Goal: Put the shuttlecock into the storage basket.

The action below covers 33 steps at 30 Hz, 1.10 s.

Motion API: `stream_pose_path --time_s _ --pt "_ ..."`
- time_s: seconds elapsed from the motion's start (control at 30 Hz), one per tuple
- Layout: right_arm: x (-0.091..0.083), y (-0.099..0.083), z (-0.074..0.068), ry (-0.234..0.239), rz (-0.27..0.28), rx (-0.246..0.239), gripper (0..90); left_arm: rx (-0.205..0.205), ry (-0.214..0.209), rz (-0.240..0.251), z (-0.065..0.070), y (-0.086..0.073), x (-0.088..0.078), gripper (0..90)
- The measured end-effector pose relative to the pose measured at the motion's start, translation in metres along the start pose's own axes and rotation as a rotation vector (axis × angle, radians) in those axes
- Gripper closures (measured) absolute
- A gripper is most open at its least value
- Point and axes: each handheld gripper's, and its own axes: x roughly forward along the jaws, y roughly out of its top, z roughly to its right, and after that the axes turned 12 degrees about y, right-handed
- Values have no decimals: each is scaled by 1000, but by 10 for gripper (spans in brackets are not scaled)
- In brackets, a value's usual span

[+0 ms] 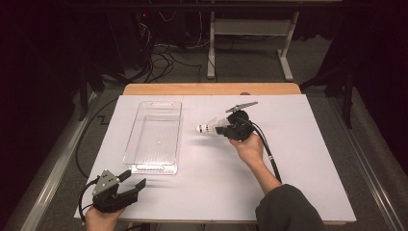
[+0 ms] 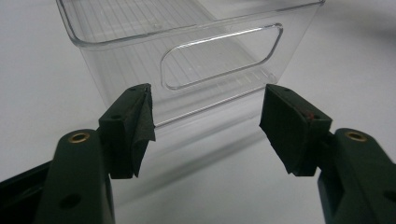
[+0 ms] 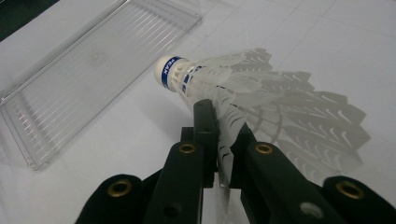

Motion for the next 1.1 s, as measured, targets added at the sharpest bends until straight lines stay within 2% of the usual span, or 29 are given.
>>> stream_pose_path --time_s 0.27,1.1 --pt "-3 3 -1 5 10 -3 884 -2 0 2 -1 0 0 358" --pt "-2 22 -16 28 8 -30 884 2 -4 -1 -2 0 0 358"
